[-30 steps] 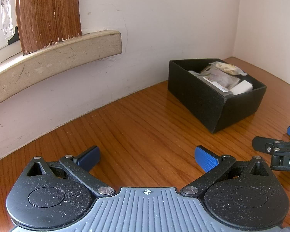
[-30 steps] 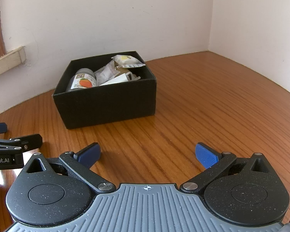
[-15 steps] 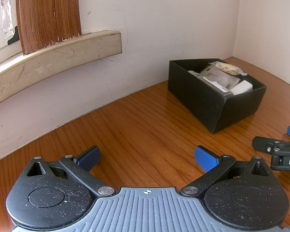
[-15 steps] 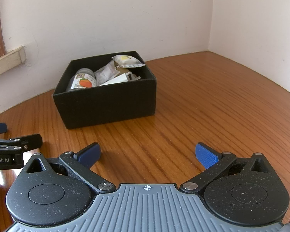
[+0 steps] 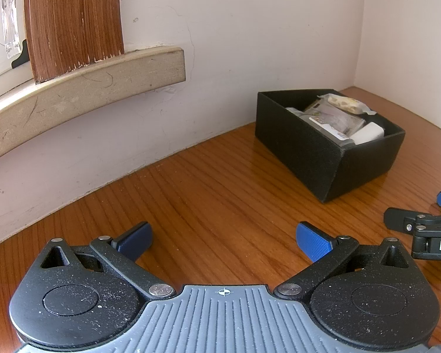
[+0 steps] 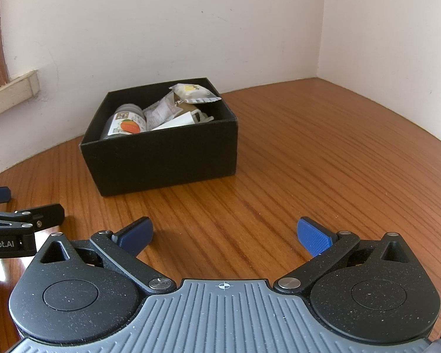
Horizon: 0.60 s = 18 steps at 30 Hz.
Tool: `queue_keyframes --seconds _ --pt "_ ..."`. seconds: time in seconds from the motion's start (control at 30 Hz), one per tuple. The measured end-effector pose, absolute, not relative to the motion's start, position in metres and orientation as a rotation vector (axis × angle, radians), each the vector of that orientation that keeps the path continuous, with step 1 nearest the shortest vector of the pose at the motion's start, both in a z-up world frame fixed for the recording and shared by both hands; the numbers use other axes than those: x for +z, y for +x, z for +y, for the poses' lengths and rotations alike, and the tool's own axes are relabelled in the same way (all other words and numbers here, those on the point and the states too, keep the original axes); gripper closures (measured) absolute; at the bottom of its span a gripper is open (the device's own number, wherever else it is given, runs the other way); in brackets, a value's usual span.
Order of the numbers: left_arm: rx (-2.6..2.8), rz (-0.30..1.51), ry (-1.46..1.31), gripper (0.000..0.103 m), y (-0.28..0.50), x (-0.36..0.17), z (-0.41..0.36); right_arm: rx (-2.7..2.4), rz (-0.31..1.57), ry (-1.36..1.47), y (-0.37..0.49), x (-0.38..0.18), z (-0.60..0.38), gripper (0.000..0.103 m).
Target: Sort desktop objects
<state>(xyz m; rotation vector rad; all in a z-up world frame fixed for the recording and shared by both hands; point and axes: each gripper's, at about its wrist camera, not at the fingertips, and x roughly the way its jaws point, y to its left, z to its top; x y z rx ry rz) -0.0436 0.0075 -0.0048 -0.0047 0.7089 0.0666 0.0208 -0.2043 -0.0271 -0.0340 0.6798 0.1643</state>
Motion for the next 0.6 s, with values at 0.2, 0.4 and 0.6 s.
queue_keyframes --seconds 0.2,0.4,0.6 --pt "0.068 0.709 -0.004 0.0 -0.044 -0.0046 0.0067 0.164 0.68 -0.034 0.0208 -0.0271 -0.2044 0.0" --pt "0.069 0.709 -0.004 0.0 -0.0441 -0.0046 0.0062 0.164 0.68 -0.034 0.0208 -0.0272 -0.2043 0.0" --pt "0.068 0.708 -0.005 0.0 -0.0443 -0.0053 0.0066 0.164 0.68 -0.034 0.0208 -0.0272 -0.2042 0.0"
